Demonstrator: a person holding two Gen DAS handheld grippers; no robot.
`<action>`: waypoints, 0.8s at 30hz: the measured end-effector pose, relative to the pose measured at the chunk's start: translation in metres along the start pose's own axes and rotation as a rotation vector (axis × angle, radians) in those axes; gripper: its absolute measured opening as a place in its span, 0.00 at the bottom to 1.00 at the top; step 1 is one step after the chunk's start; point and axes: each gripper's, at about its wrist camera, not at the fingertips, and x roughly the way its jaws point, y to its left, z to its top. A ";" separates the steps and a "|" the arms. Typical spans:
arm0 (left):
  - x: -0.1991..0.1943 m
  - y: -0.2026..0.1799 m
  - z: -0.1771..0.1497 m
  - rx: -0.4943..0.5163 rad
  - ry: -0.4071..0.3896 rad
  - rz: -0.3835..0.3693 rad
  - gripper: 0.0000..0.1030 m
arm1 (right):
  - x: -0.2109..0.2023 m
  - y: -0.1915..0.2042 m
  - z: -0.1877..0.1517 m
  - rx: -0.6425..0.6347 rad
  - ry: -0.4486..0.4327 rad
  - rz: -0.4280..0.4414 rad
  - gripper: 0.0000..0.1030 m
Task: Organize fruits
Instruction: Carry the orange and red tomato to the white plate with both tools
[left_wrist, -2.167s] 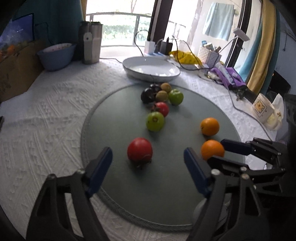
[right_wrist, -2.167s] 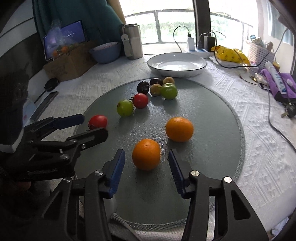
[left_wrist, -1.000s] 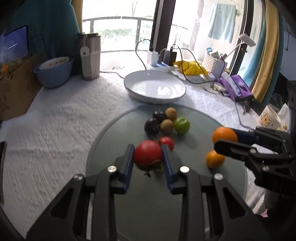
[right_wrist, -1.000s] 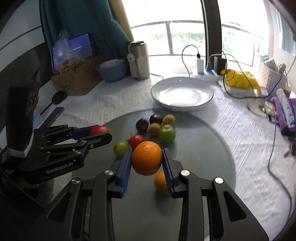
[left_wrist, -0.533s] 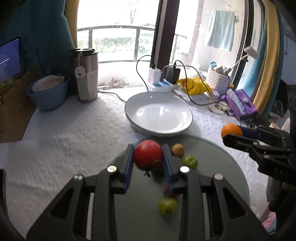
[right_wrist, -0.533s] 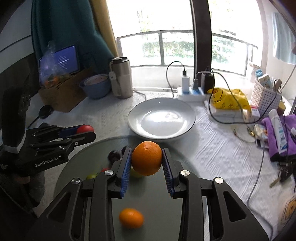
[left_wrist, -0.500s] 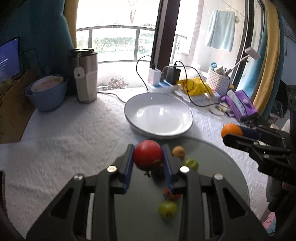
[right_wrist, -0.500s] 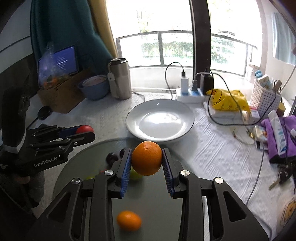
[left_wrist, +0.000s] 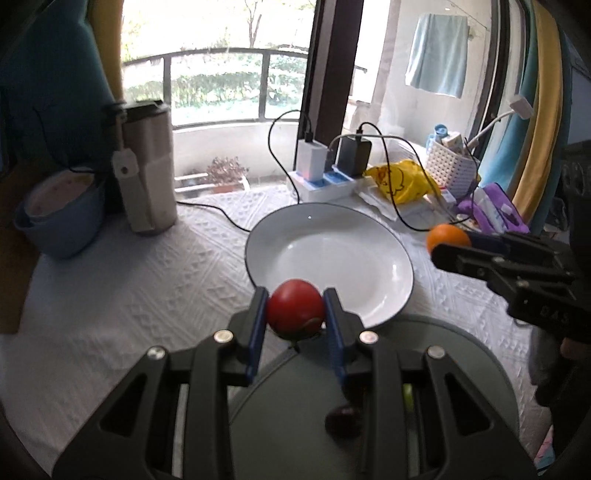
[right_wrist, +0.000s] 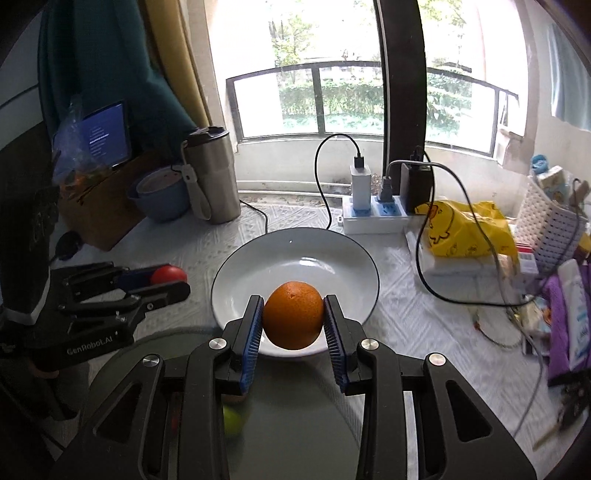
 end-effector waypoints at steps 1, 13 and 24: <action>0.004 0.002 0.002 -0.009 0.008 -0.013 0.30 | 0.006 -0.003 0.004 0.005 0.002 0.007 0.34; 0.061 0.010 0.033 0.004 0.039 -0.028 0.30 | 0.075 -0.027 0.032 0.037 0.055 0.036 0.34; 0.100 0.024 0.038 -0.055 0.124 -0.058 0.30 | 0.134 -0.036 0.047 0.068 0.133 0.044 0.34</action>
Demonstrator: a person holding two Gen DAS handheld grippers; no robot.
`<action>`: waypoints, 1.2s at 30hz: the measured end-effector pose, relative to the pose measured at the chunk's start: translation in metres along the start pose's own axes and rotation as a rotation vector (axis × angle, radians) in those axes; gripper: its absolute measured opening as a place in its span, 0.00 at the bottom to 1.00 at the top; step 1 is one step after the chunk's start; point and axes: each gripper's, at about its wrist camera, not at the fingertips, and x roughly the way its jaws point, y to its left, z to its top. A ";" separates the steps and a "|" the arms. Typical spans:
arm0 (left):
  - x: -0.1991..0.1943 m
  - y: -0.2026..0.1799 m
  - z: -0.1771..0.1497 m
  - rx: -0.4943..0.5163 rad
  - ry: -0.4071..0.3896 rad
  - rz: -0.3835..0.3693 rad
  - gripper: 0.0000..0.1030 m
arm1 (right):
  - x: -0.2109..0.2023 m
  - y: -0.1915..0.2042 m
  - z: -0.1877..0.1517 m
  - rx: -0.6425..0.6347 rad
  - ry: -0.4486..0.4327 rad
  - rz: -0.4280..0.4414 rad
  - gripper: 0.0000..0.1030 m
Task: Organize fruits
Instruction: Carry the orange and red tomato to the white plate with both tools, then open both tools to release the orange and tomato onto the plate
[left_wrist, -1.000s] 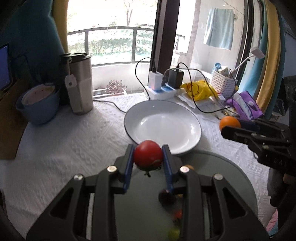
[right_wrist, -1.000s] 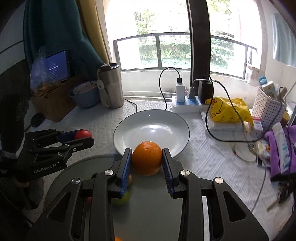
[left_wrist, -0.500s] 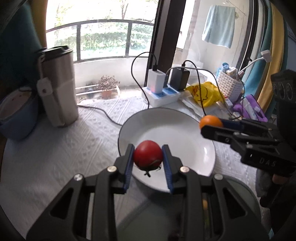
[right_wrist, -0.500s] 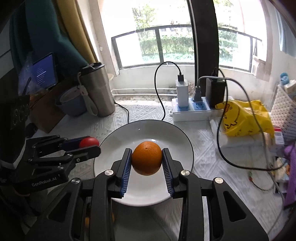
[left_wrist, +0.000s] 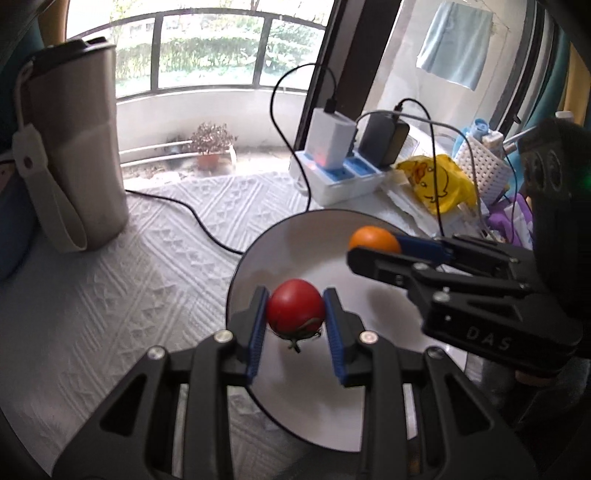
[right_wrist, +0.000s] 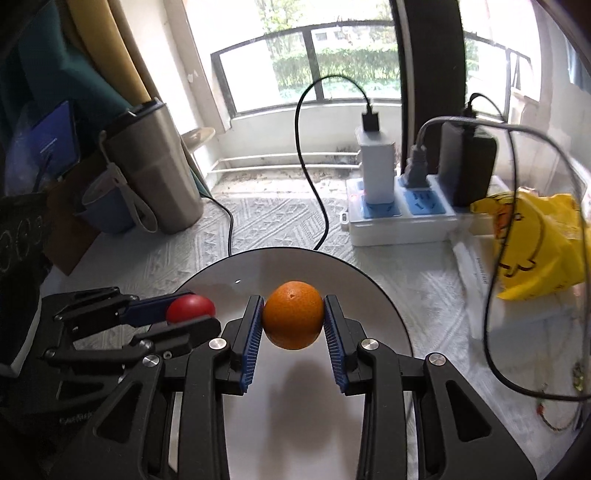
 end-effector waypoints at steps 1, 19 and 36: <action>0.001 0.000 0.000 0.000 0.001 -0.001 0.30 | 0.003 0.001 0.002 0.000 0.005 0.004 0.34; 0.001 -0.001 0.002 -0.004 0.009 0.021 0.32 | 0.015 -0.001 0.005 0.021 0.028 -0.018 0.35; -0.062 -0.026 -0.012 0.027 -0.082 0.063 0.41 | -0.056 0.019 -0.006 -0.003 -0.059 -0.033 0.36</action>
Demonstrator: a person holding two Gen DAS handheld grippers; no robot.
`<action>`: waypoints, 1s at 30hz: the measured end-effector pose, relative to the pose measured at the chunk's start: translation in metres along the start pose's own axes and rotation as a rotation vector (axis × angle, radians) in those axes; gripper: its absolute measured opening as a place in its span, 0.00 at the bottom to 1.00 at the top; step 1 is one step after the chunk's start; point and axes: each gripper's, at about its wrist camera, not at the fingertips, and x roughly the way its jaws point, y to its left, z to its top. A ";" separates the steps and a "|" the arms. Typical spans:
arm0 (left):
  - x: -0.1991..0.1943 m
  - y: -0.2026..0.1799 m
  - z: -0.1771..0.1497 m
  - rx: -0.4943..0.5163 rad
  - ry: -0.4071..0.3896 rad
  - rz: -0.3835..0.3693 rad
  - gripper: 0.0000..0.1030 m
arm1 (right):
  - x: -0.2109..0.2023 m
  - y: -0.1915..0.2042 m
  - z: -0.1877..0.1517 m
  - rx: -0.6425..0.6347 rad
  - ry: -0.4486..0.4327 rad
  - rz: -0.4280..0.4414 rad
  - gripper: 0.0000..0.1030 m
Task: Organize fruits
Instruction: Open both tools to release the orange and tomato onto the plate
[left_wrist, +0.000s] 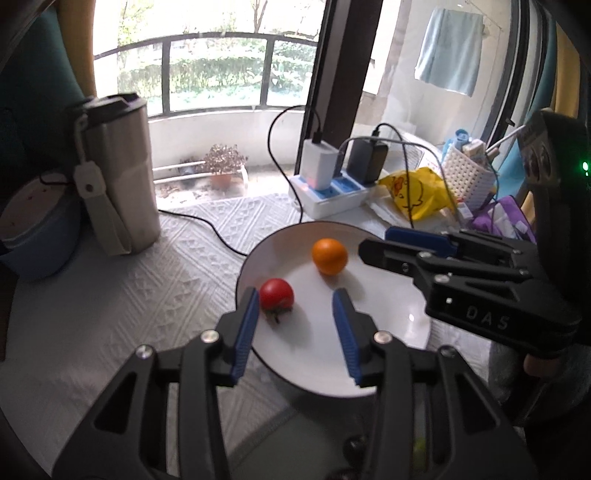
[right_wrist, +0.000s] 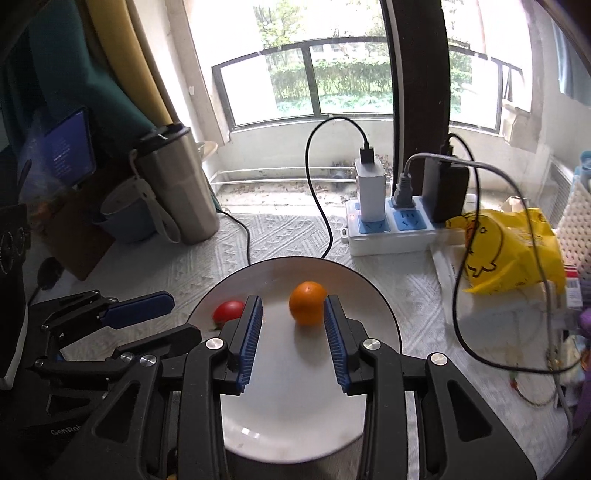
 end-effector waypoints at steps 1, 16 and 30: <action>-0.006 -0.002 -0.001 -0.001 -0.007 0.000 0.42 | -0.005 0.002 -0.002 -0.004 -0.004 0.000 0.36; -0.080 -0.020 -0.033 -0.001 -0.088 0.004 0.42 | -0.087 0.028 -0.035 -0.030 -0.075 -0.015 0.36; -0.131 -0.030 -0.082 -0.032 -0.132 0.022 0.42 | -0.140 0.047 -0.077 -0.087 -0.105 -0.031 0.36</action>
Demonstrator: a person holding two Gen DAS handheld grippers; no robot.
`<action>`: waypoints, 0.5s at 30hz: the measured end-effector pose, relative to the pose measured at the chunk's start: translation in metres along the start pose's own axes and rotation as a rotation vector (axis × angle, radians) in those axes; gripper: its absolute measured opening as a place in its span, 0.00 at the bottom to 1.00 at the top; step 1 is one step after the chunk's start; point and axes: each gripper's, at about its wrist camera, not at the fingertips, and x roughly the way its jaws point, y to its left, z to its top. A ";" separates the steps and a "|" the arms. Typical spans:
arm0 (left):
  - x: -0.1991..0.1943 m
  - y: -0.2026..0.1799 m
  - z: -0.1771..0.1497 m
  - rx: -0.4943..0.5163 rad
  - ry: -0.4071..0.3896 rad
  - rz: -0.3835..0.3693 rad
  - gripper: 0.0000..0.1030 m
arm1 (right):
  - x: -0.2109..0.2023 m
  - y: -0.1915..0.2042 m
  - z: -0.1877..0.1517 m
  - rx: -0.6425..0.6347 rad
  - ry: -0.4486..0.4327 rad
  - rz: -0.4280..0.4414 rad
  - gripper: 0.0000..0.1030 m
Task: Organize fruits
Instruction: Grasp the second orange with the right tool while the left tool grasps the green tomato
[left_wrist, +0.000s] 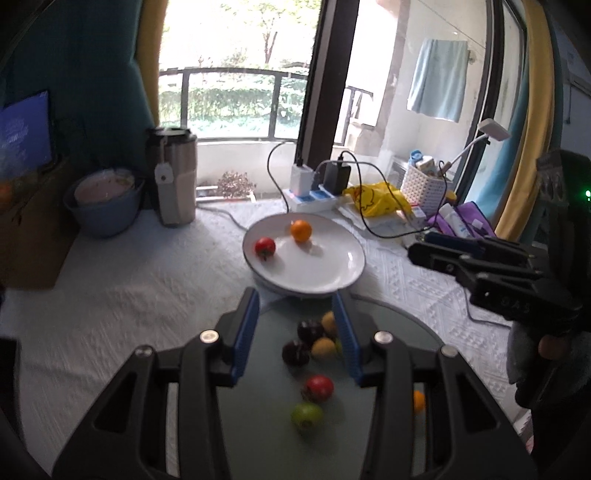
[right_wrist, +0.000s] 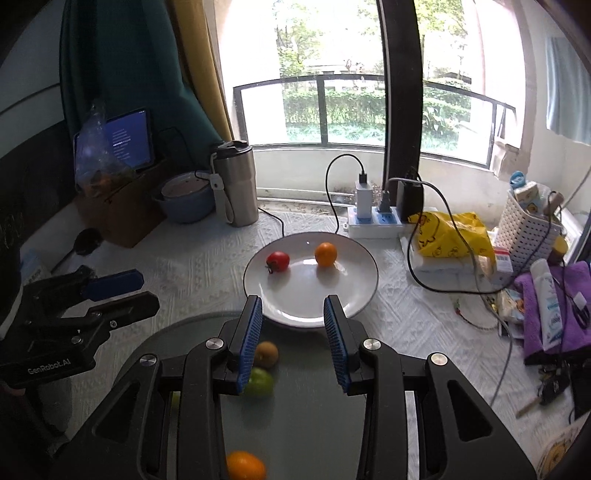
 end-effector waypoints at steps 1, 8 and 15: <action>-0.002 -0.001 -0.006 -0.009 0.003 -0.001 0.42 | -0.005 0.001 -0.004 -0.002 -0.002 -0.001 0.36; -0.013 -0.003 -0.043 -0.039 0.045 -0.002 0.42 | -0.028 0.011 -0.032 -0.031 0.009 0.010 0.36; -0.011 0.000 -0.072 -0.065 0.096 0.015 0.42 | -0.037 0.021 -0.058 -0.058 0.042 0.019 0.36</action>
